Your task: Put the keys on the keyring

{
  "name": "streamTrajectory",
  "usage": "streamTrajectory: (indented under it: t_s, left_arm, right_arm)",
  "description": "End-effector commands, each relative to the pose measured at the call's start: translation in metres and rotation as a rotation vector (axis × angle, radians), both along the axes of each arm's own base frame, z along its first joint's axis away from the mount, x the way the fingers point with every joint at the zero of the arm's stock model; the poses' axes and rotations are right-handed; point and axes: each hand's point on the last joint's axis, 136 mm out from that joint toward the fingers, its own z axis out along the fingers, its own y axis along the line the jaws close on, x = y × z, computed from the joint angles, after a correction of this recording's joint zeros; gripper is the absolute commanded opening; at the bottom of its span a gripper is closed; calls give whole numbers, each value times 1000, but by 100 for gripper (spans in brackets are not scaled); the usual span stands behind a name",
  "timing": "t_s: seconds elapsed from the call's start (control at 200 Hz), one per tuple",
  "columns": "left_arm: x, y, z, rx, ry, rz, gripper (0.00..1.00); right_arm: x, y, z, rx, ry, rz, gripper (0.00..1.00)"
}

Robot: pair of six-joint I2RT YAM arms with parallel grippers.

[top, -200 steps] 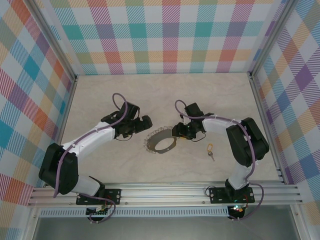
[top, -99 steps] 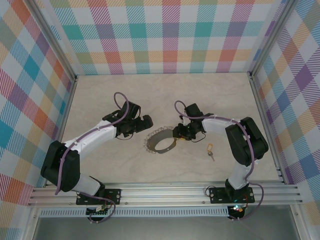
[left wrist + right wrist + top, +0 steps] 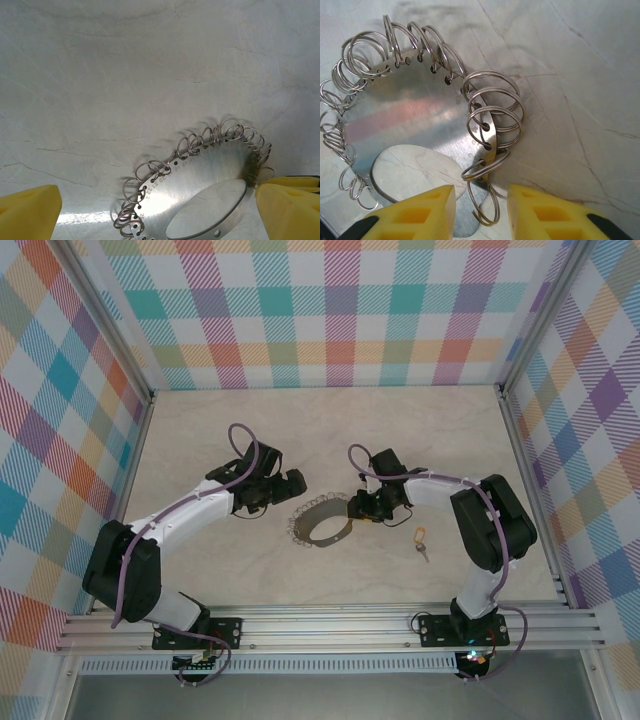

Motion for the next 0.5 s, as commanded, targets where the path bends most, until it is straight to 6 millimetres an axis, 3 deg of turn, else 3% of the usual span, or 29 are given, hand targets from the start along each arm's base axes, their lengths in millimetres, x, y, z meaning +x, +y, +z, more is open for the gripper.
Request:
streamTrajectory:
  t_s: [0.0, 0.38, 0.5]
  left_arm:
    - [0, -5, 7, 5, -13, -30, 100]
    - [1, -6, 6, 8, -10, -35, 100]
    - [1, -6, 6, 8, -10, -36, 100]
  right_arm:
    - [-8, -3, 4, -14, -8, 24, 30]
    - [-4, 0, 5, -7, -18, 26, 24]
    - [-1, 1, 6, -5, -22, 27, 18]
